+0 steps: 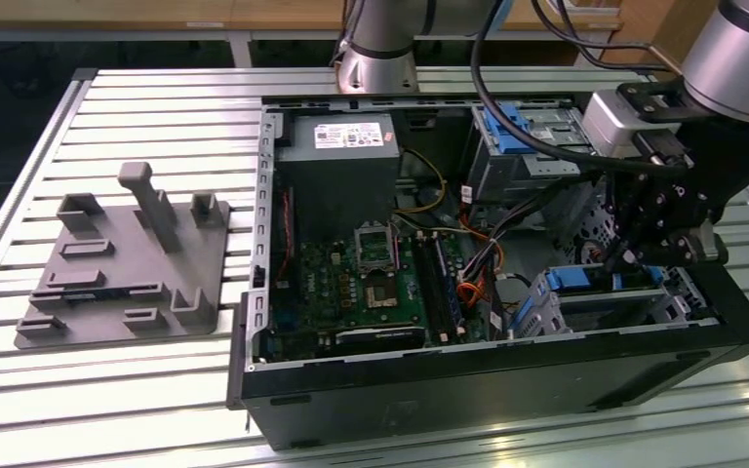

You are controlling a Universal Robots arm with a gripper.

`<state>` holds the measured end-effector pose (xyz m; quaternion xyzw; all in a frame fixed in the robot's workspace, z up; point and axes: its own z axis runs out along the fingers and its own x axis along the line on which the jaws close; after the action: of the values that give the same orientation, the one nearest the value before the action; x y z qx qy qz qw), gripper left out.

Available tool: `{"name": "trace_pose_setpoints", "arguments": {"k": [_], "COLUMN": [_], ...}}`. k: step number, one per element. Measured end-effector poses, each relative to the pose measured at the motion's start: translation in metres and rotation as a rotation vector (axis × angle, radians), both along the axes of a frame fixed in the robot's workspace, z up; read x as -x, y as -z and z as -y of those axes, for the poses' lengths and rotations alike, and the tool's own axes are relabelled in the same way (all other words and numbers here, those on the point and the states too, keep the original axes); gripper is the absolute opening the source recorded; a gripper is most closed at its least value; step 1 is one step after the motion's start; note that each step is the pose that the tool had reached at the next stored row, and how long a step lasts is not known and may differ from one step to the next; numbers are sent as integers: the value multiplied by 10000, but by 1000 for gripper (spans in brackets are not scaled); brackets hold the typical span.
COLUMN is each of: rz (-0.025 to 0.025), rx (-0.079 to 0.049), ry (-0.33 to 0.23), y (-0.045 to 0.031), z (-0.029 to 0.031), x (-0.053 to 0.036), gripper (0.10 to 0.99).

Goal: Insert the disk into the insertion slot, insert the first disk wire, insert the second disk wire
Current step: 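Insert the second disk wire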

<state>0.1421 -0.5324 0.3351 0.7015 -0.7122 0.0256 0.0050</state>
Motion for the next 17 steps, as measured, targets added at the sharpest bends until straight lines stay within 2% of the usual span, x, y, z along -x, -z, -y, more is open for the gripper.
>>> {"name": "trace_pose_setpoints", "arguments": {"k": [17], "rz": [0], "rx": [11], "ry": [-199], "y": [76], "z": [1], "x": [-1], "gripper": [145]}}
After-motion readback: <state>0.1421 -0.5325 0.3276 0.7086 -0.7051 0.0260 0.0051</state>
